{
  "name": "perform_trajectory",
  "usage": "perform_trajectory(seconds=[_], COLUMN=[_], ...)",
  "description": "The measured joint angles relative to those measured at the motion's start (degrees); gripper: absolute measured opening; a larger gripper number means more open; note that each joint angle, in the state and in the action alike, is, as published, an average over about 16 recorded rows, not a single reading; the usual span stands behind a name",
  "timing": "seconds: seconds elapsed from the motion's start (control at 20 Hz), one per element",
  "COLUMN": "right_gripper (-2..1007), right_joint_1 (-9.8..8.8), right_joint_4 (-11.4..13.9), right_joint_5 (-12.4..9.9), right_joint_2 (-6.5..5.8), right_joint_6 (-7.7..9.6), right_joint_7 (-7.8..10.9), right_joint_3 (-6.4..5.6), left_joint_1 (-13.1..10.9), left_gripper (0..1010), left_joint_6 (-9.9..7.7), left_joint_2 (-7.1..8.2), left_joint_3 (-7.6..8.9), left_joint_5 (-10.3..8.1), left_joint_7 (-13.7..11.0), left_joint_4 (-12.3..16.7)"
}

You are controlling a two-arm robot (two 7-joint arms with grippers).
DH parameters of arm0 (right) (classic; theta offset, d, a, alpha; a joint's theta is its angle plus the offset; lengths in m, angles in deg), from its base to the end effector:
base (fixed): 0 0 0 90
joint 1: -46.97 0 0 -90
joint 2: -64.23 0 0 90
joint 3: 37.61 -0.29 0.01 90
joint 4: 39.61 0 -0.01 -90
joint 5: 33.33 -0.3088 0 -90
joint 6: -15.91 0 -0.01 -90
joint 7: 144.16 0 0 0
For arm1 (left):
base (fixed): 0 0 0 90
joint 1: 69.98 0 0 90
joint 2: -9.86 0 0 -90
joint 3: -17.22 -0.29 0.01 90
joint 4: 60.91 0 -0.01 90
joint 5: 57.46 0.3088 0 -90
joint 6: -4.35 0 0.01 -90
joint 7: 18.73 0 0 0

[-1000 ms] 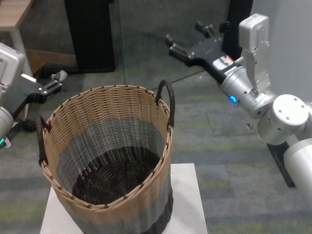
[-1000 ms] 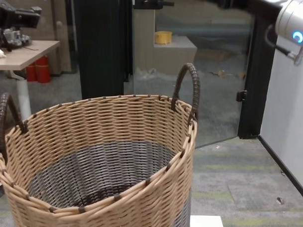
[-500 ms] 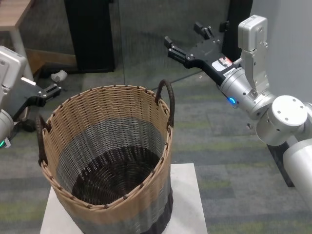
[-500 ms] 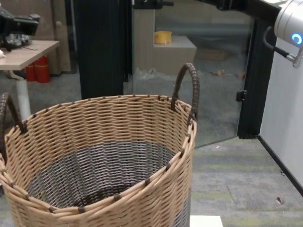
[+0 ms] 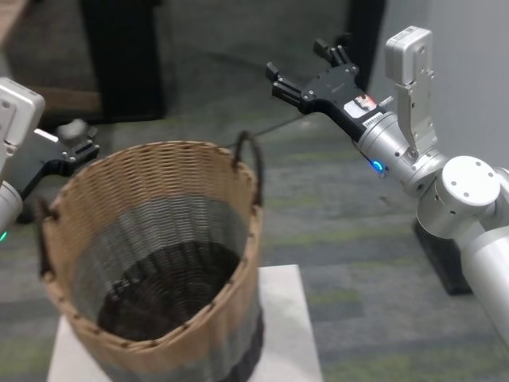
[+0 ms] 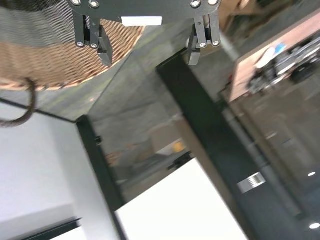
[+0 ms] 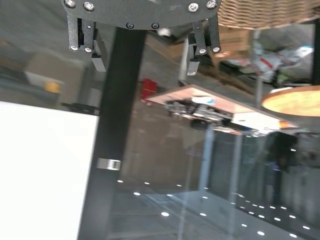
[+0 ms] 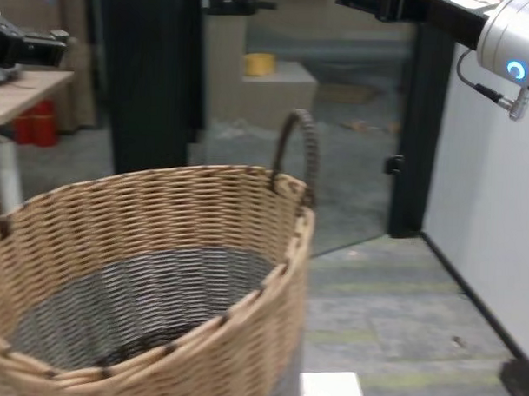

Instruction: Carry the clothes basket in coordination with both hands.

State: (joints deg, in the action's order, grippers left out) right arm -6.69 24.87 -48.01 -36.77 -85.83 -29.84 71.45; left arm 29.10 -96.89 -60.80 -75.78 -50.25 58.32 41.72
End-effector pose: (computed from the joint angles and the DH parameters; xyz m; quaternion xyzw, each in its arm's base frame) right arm 0.4876 0.0109 -0.1935 0.0655 -0.1546 -0.4430 0.8806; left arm 0.3544 0.0611 -0.1706 0.1237 -0.2114 0.6061 0.7567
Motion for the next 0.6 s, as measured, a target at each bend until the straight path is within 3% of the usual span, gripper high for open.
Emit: perform_trajectory(seconds=[0.6], right_gripper=[1001], right_joint_1=[0.06], right_joint_4=[-0.1], right_joint_5=[0.1], right_joint_2=[-0.05], right_joint_6=[0.12], right_joint_7=[0.09], right_joint_3=[0.09], left_joint_1=[-0.1], left_gripper=[1000], left_joint_6=[-0.11], left_joint_2=[0.04], left_joint_3=[-0.06], left_joint_5=[0.08], left_joint_7=[0.0], left_joint_4=[-0.1])
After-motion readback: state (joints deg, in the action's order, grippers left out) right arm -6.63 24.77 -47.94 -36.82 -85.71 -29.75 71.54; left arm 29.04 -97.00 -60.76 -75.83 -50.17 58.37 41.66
